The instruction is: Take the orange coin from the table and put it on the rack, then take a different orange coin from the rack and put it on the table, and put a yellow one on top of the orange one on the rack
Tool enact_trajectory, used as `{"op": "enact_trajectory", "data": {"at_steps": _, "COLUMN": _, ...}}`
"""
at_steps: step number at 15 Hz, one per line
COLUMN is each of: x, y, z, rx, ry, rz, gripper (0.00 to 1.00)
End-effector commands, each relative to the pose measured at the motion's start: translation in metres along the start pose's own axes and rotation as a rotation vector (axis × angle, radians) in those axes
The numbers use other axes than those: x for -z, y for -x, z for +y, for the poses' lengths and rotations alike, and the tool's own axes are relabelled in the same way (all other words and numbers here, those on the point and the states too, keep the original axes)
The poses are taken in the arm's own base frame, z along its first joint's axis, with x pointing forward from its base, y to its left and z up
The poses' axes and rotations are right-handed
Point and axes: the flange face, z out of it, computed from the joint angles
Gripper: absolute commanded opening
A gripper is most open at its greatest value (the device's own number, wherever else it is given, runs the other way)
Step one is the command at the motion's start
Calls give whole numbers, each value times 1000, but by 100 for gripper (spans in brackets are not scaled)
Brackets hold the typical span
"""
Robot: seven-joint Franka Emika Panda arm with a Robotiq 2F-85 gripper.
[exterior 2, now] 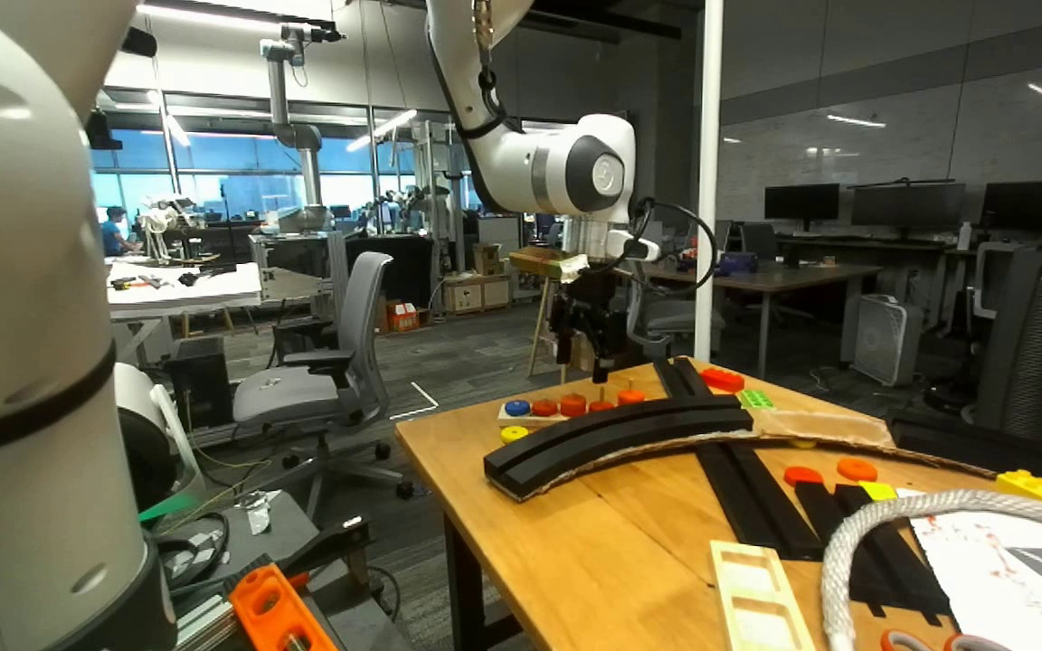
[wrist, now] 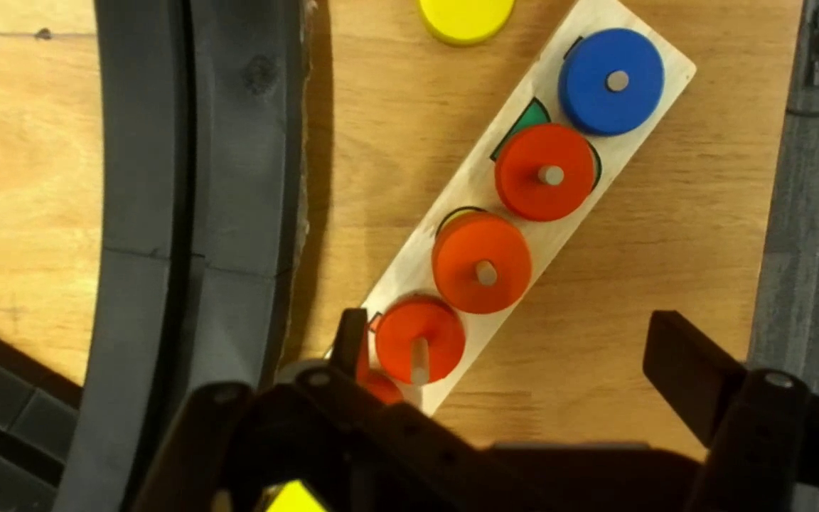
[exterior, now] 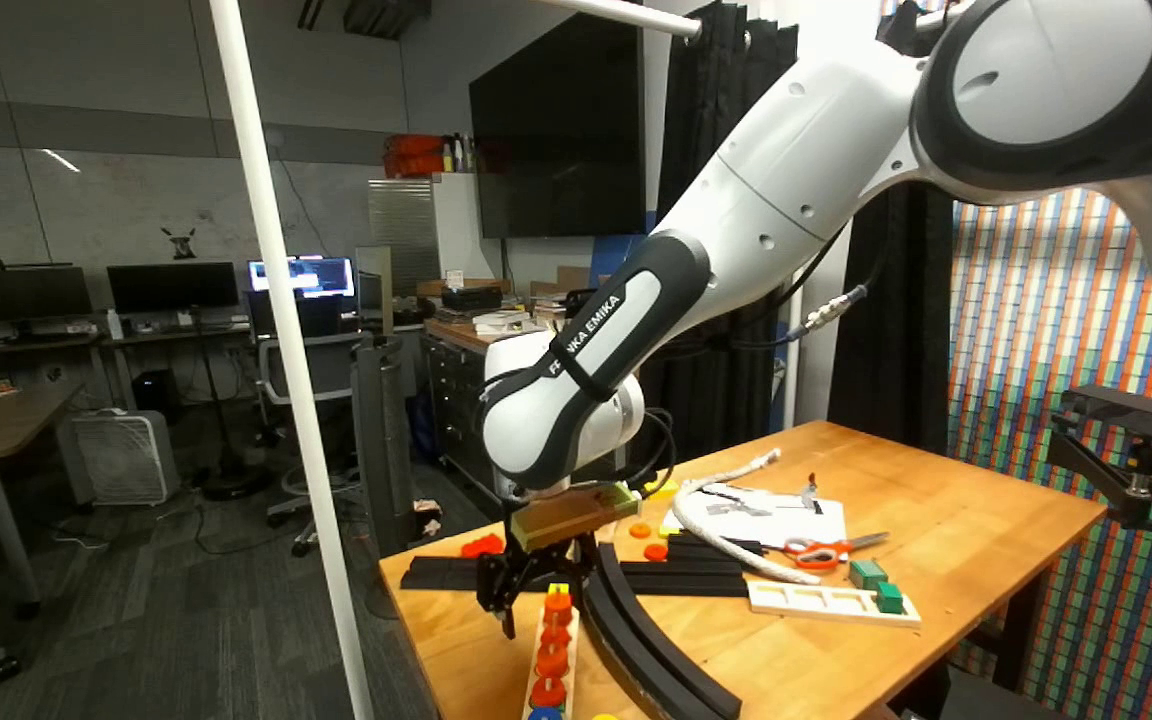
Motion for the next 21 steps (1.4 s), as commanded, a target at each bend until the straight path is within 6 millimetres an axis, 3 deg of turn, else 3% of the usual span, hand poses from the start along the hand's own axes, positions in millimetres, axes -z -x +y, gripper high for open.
{"op": "enact_trajectory", "data": {"at_steps": 1, "x": -8, "y": -4, "z": -4, "rx": -139, "ry": -53, "rz": 26, "gripper": 100}}
{"op": "enact_trajectory", "data": {"at_steps": 10, "x": -29, "y": 3, "z": -25, "rx": -367, "ry": -54, "rz": 79, "gripper": 100}}
{"op": "enact_trajectory", "data": {"at_steps": 21, "x": -25, "y": 17, "z": -17, "rx": -509, "ry": -9, "rz": 97, "gripper": 100}}
